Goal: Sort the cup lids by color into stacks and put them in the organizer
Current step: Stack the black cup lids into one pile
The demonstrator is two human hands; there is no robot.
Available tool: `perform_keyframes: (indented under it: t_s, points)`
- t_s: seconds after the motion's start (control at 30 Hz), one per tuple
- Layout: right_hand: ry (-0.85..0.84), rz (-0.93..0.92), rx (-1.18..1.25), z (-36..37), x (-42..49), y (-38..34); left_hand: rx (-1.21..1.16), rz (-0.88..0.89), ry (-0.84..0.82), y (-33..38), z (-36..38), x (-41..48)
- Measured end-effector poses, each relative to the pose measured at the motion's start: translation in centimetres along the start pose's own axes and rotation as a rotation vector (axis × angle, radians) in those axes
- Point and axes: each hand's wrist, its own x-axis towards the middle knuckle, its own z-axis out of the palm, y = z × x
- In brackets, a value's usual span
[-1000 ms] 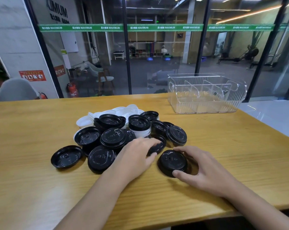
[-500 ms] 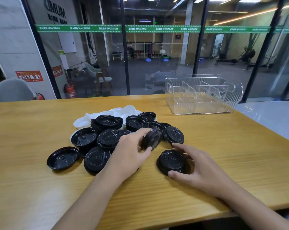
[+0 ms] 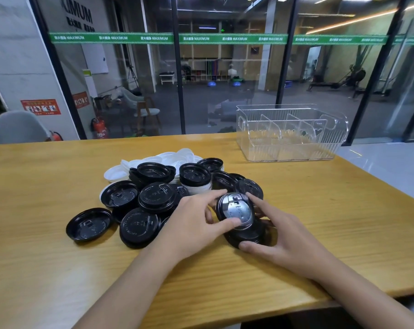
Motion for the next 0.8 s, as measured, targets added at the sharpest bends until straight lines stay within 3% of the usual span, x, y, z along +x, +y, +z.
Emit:
perform_keyframes:
  t_s: [0.27,0.53,0.8]
  points:
    - [0.005,-0.039,-0.022,-0.02,-0.01,-0.11,0.307,0.032,-0.076,0.46,-0.08,-0.49]
    - [-0.018,-0.069,0.016,-0.05,-0.06,-0.31,-0.018,0.114,-0.249,0.15,-0.37,-0.38]
    - [-0.035,-0.031,0.037,-0.22,0.03,-0.16,0.053,0.119,-0.139,-0.14,0.56,-0.34]
